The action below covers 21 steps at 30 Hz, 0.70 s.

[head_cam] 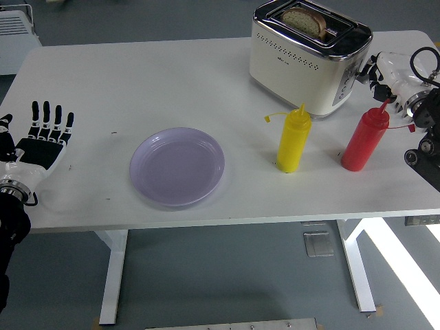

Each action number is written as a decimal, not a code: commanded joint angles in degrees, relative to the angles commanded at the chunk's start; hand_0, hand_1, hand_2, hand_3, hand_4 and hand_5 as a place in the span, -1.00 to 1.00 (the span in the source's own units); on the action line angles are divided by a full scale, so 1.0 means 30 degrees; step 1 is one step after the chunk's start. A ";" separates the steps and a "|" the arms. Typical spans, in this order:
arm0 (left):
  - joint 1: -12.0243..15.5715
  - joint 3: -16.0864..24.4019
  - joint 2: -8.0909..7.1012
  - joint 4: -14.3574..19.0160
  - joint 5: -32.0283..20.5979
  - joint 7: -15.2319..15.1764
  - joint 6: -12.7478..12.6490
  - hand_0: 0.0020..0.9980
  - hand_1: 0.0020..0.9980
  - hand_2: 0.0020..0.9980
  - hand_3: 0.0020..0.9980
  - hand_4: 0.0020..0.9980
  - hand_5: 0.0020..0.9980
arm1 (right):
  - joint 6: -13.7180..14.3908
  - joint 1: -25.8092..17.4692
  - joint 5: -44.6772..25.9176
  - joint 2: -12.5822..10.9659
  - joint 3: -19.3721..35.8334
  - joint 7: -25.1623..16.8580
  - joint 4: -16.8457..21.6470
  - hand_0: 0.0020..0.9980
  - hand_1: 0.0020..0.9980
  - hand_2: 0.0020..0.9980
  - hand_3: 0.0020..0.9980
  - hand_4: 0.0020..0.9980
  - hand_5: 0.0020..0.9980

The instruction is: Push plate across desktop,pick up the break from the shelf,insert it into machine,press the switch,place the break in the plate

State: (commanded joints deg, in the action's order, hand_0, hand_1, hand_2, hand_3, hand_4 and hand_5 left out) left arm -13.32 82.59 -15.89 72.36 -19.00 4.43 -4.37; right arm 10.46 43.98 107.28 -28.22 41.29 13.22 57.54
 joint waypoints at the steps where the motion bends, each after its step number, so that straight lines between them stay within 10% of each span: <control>1: 0.0005 -0.0003 0.0004 0.0000 -0.0001 -0.0005 -0.0002 0.58 0.43 0.34 0.35 0.19 0.88 | 0.0014 -0.0026 -0.0020 0.0030 -0.0078 -0.0021 -0.0075 -0.14 0.03 0.21 0.08 -0.55 -1.00; 21: 0.0081 -0.0044 0.0033 0.0013 -0.0027 -0.0067 -0.0017 0.57 0.42 0.33 0.35 0.19 0.88 | 0.0436 -0.0328 -0.0536 0.0505 -0.1167 -0.0440 -0.1082 -0.16 0.04 0.20 0.08 -0.55 -1.00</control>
State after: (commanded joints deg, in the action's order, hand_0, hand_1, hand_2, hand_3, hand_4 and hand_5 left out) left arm -13.07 82.46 -15.79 72.40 -19.08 4.23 -4.42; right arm 11.76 42.99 105.67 -26.71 37.79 11.90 54.29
